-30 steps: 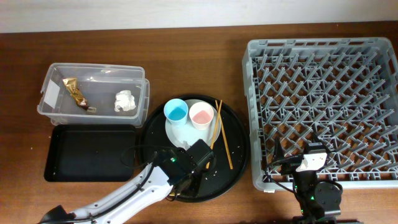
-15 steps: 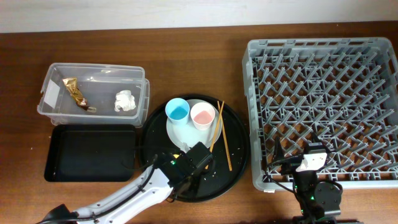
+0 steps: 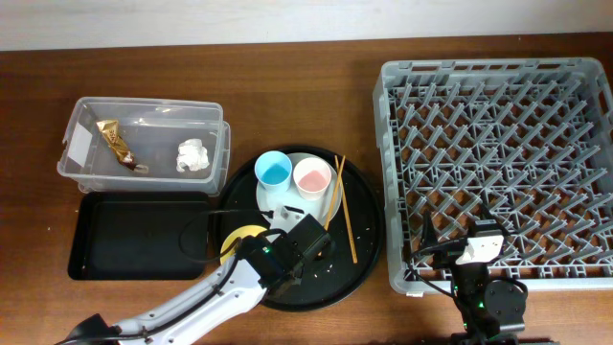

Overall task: Sort waste into correct bins and load items into the dishwasher rack
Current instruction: 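Grasp the rim of the yellow bowl with the left gripper, then tip the yellow bowl over the black tray to dump the food scraps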

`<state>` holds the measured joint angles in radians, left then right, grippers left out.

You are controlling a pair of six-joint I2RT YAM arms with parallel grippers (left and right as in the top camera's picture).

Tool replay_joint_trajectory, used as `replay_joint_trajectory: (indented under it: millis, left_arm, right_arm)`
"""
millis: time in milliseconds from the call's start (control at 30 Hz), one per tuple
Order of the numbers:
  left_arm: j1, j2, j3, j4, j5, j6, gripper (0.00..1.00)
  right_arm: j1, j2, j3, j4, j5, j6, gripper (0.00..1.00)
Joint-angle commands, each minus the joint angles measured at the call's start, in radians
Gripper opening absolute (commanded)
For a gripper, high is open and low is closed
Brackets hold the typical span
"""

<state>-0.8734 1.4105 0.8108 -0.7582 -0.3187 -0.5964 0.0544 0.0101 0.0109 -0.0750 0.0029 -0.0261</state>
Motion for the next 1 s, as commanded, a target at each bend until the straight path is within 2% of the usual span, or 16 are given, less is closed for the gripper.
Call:
replay_joint_trajectory:
  millis: [0, 133, 200, 500, 600, 767, 800, 967]
  left_arm:
    - [-0.001, 0.005, 0.008, 0.003, 0.008, -0.048, 0.25]
    - [-0.001, 0.062, 0.002, 0.041, 0.043, -0.048, 0.25]
    - [-0.001, 0.068, 0.002, 0.043, 0.042, -0.048, 0.15]
    - [-0.001, 0.101, -0.007, 0.063, 0.042, -0.048, 0.16]
    - [-0.001, 0.111, -0.007, 0.064, 0.042, -0.048, 0.12]
    - [-0.001, 0.112, -0.007, 0.066, 0.042, -0.048, 0.12]
    - [-0.001, 0.112, -0.007, 0.066, 0.042, -0.048, 0.07]
    - [-0.001, 0.111, -0.005, 0.065, 0.043, -0.047, 0.01]
  right_arm:
    - [0.005, -0.006, -0.005, -0.005, 0.006, 0.004, 0.98]
    - [0.005, -0.006, -0.005, -0.005, 0.006, 0.004, 0.98]
    - [0.005, -0.006, -0.005, -0.005, 0.006, 0.004, 0.98]
    - [0.005, -0.006, -0.005, -0.005, 0.006, 0.004, 0.98]
    - [0.005, -0.006, -0.005, -0.005, 0.006, 0.004, 0.99]
    - [0.005, -0.006, -0.005, -0.005, 0.006, 0.004, 0.98]
    - [0.005, -0.006, -0.005, -0.005, 0.006, 0.004, 0.98]
    - [0.005, -0.006, -0.005, -0.005, 0.006, 0.004, 0.98]
